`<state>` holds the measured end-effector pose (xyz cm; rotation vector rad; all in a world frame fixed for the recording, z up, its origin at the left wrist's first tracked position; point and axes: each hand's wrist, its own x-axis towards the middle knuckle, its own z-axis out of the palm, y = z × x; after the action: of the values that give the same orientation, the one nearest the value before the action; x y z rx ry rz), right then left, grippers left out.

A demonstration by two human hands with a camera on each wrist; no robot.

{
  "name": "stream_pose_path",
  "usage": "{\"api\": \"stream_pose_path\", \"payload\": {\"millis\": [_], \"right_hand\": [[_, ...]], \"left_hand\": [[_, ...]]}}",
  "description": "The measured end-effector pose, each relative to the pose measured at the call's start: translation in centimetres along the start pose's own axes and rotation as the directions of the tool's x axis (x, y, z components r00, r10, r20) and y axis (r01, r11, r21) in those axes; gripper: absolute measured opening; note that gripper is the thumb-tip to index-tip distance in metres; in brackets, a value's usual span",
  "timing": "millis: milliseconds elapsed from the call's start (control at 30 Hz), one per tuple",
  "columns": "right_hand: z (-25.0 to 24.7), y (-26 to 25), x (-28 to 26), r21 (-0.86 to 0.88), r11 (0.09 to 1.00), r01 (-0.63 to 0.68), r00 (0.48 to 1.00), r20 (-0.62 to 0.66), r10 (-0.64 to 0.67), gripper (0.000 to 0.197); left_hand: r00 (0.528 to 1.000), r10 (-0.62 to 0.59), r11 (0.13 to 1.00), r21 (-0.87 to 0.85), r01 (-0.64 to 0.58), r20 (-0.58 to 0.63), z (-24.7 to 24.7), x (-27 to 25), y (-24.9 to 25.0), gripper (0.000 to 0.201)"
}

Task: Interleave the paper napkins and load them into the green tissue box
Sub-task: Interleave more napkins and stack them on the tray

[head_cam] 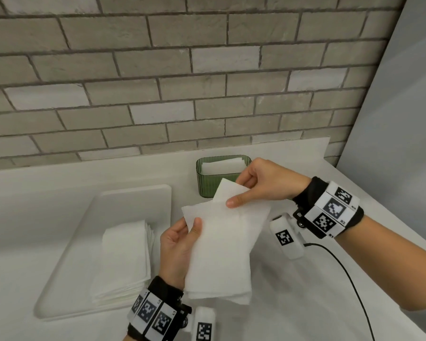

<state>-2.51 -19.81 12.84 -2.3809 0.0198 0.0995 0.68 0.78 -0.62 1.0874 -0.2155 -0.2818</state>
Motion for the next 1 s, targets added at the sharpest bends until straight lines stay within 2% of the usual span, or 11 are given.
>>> {"api": "stream_pose_path", "payload": {"millis": [200,300,400,467,533,633,667,700,767,933,1000], "right_hand": [[-0.4,0.4,0.6,-0.096,0.995,-0.013,0.969,-0.249,-0.011,0.018],[-1.9,0.9,1.0,-0.164,0.986,-0.013,0.875,-0.479,-0.068,0.02],[-3.8,-0.9,-0.4,-0.057,0.985,0.162,0.768,-0.62,-0.162,0.017],[-4.5,-3.3,-2.2,0.034,0.937,0.347,0.82,-0.496,-0.286,0.014],[-4.8,-5.5,-4.4,0.183,0.873,0.451,0.885,-0.215,-0.412,0.018],[-4.3,-6.2,-5.0,0.371,0.834,0.408,0.887,0.057,-0.459,0.017],[-3.7,-5.9,-4.3,0.37,0.846,0.385,0.896,0.068,-0.438,0.014],[-2.9,-5.4,-3.3,0.325,0.87,0.371,0.911,0.055,-0.409,0.013],[-1.2,-3.6,-0.6,0.161,0.926,0.341,0.937,0.021,-0.349,0.013],[1.4,0.5,3.5,-0.029,0.98,0.196,0.98,-0.032,-0.197,0.019],[1.8,1.1,4.3,-0.036,0.982,0.185,0.981,-0.049,-0.187,0.021]], "left_hand": [[0.996,-0.089,0.996,0.023,0.09,-0.031,-1.0,0.3,-0.7,0.027],[0.993,-0.107,0.993,0.045,0.109,-0.051,-1.3,0.3,-0.8,0.022],[0.994,-0.085,0.993,0.075,0.09,-0.069,-1.5,0.4,-0.5,0.02],[0.995,-0.062,0.994,0.088,0.069,-0.08,-1.5,0.7,-0.3,0.037],[0.998,-0.021,0.995,0.099,0.027,-0.064,-1.1,0.8,0.0,0.052],[0.999,0.042,0.981,0.188,-0.041,0.001,-0.1,0.9,1.0,0.036],[0.998,0.053,0.972,0.23,-0.058,0.027,0.3,0.8,1.3,0.019],[0.997,0.062,0.961,0.266,-0.074,0.054,0.6,0.9,1.4,0.02],[0.995,0.034,0.962,0.266,-0.057,0.091,1.2,1.0,1.9,0.046],[0.985,-0.028,0.994,0.112,0.01,0.168,2.0,1.7,2.5,0.066],[0.988,-0.012,0.991,0.131,-0.008,0.154,1.6,2.3,2.2,0.038]]}}
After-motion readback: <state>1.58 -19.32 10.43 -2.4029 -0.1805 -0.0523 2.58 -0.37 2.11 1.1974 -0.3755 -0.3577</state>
